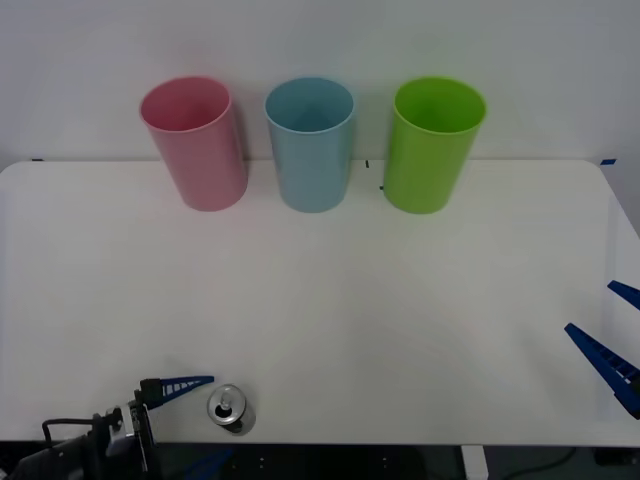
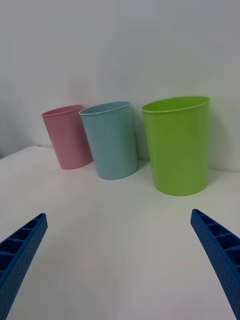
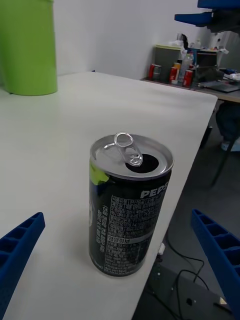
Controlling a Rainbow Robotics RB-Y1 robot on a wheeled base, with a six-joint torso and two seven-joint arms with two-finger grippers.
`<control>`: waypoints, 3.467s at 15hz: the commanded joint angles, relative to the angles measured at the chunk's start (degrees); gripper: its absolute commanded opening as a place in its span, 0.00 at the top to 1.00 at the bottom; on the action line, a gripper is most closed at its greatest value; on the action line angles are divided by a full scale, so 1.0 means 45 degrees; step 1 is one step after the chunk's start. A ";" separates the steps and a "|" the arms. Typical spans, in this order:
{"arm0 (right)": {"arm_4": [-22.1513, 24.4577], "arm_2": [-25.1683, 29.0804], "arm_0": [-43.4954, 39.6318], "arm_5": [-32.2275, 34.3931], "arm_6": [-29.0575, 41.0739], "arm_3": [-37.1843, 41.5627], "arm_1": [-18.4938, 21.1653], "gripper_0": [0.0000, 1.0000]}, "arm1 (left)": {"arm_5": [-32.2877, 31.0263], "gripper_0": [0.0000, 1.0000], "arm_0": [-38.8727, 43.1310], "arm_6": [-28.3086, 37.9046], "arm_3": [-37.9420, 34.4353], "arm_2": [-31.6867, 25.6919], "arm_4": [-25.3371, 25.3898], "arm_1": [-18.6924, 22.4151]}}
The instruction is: Grasp the object on the table and drop it into the matching bin: aluminum can to the light blue bin, PET bottle to the pink bin.
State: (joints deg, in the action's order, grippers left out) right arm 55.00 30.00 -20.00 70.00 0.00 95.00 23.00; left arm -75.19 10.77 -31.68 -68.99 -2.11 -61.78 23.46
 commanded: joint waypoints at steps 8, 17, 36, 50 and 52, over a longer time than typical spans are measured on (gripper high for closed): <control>0.0000 0.0000 0.0000 0.0000 0.0001 0.0000 0.0000 0.00 | 0.0283 0.00 -0.0440 -0.0537 0.0233 -0.0001 -0.0763 -0.0761; 0.0000 0.0000 0.0000 0.0000 0.0001 0.0000 0.0000 0.00 | 0.0361 0.83 -0.0537 -0.0616 0.0292 0.0058 -0.0763 -0.0780; 0.0000 0.0000 0.0000 0.0000 0.0001 0.0000 0.0000 0.00 | 0.0459 1.00 -0.0225 -0.0010 0.0096 -0.0997 0.0936 -0.0233; 0.0000 0.0000 0.0000 0.0000 0.0001 0.0000 0.0000 0.00 | 0.3643 1.00 0.0556 0.4345 -0.4572 -0.2286 0.2596 -0.0253; 0.0000 0.0000 0.0000 0.0000 0.0001 0.0000 0.0000 0.00 | 0.3955 1.00 0.0459 0.5302 -0.5372 -0.2227 0.2401 -0.0292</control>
State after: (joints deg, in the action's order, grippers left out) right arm 55.00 30.00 -20.00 70.00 0.00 95.00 23.00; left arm -58.07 13.07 -9.49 -91.84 -12.30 -50.57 22.26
